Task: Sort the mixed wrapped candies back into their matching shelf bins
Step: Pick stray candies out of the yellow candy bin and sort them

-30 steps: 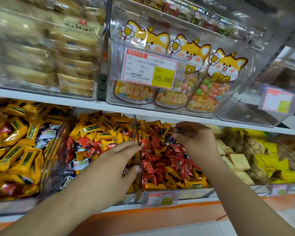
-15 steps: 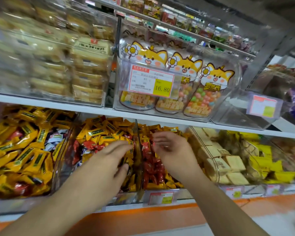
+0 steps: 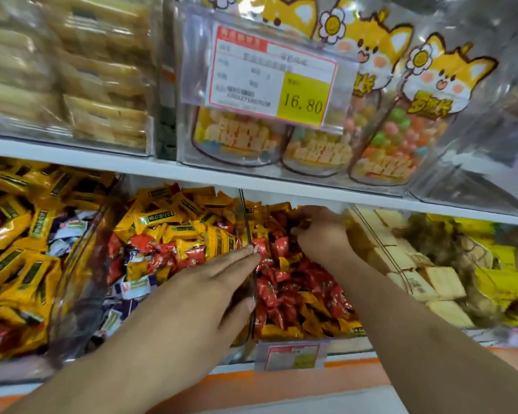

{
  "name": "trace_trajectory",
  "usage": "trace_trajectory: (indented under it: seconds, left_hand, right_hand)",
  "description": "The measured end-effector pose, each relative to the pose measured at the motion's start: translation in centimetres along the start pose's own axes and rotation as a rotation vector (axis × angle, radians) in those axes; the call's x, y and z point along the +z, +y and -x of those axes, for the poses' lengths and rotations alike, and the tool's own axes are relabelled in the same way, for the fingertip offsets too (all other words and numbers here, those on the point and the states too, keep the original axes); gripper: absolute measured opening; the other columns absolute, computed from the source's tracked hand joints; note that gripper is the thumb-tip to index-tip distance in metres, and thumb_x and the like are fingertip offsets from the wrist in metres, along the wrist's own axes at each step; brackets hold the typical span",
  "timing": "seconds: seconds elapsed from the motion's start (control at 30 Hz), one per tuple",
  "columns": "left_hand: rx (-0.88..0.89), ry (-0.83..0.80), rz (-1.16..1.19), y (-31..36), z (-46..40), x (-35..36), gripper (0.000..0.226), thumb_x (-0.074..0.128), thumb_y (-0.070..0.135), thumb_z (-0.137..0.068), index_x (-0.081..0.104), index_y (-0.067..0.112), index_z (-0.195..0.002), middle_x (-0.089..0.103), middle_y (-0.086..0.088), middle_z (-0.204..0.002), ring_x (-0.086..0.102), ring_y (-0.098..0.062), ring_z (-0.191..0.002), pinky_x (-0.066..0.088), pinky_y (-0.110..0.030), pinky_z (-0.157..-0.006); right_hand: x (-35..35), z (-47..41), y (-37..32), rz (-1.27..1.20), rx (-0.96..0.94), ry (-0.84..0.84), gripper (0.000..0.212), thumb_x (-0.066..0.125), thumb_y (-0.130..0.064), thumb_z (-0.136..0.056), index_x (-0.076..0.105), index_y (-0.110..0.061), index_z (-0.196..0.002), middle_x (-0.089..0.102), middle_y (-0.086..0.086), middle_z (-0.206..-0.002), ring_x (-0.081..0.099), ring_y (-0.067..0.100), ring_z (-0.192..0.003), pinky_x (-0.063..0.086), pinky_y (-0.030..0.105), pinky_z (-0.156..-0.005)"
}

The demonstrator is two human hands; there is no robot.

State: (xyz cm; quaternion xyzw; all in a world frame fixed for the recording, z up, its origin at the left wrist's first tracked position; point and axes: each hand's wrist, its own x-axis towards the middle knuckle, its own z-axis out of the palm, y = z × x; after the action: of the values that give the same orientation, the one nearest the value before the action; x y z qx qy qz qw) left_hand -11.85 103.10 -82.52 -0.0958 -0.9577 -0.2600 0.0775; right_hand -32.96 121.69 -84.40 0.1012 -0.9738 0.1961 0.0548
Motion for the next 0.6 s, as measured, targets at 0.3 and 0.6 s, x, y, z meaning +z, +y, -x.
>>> trace_trajectory:
  seconds: [0.3,0.6]
  left_hand:
    - [0.002,-0.008,0.067,-0.6,1.0,-0.3,0.063,0.032,0.060,-0.103,-0.003,0.058,-0.156,-0.013,0.050,-0.154,-0.001,0.020,-0.145,0.004,-0.005,-0.112]
    - [-0.030,0.016,0.080,-1.1,1.0,-1.1,0.063,0.045,0.035,-0.108,0.012,0.050,-0.159,0.003,0.039,-0.161,0.011,0.008,-0.151,0.001,-0.001,-0.106]
  right_hand:
    - [0.1,-0.2,0.3,0.089,0.029,0.017,0.006,0.071,-0.017,-0.087,0.073,-0.023,-0.089,0.069,-0.003,-0.093,0.065,0.021,-0.083,0.062,0.038,-0.074]
    - [-4.9,6.4,0.9,-0.166,0.028,0.187,0.014,0.075,-0.012,-0.088,0.067,-0.022,-0.085,0.065,-0.007,-0.081,0.063,0.016,-0.080,0.042,0.026,-0.064]
